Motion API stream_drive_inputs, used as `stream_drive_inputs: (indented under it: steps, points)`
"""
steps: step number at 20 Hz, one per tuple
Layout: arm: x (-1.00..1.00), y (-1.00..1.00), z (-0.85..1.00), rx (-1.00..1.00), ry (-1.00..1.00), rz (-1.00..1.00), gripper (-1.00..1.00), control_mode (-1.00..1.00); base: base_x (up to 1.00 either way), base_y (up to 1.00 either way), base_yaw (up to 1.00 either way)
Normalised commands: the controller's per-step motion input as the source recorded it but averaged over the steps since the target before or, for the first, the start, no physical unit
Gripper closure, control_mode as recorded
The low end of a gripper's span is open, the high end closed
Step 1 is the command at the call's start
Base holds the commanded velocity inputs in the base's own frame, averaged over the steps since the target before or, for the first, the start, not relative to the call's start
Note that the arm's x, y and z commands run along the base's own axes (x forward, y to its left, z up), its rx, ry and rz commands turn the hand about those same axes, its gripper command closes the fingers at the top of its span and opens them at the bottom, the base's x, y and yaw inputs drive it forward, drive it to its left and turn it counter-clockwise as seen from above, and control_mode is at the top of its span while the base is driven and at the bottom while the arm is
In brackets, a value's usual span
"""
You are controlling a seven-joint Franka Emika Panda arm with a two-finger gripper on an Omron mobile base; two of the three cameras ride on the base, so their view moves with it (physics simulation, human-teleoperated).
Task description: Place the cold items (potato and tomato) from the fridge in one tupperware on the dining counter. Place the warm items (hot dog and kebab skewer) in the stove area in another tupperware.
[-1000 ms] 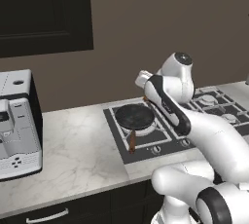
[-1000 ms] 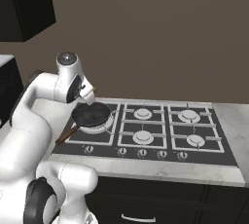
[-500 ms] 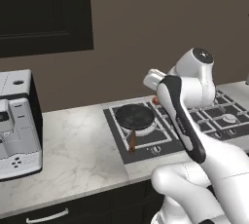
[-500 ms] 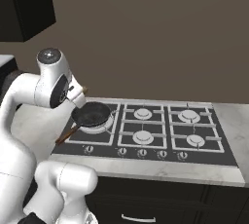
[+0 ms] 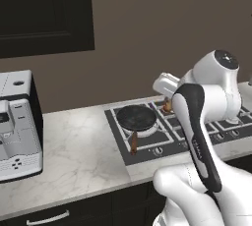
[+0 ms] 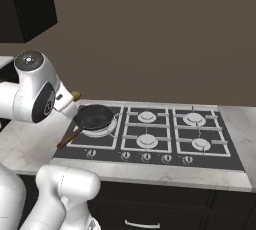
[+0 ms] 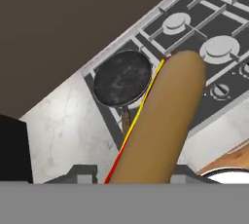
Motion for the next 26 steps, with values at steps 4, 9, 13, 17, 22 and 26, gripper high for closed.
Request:
stream_drive_inputs:
  steps: [4, 9, 13, 17, 22, 26]
  points:
    - [0.00, 0.00, 0.00, 0.00, 0.00, 0.00, 1.00, 1.00, -0.74, 0.29, 0.14]
    - [0.00, 0.00, 0.00, 0.00, 0.00, 0.00, 1.00, 1.00, -0.46, 0.56, 0.94]
    - [0.00, 0.00, 0.00, 0.00, 0.00, 0.00, 1.00, 1.00, -0.27, 0.59, 1.00]
    - [0.00, 0.00, 0.00, 0.00, 0.00, 0.00, 1.00, 1.00, -0.15, 0.63, 1.00]
    - [0.00, 0.00, 0.00, 0.00, 0.00, 0.00, 1.00, 1.00, 0.18, 0.62, 1.00]
    - [0.00, 0.00, 0.00, 0.00, 0.00, 0.00, 1.00, 1.00, 0.69, 0.41, 1.00]
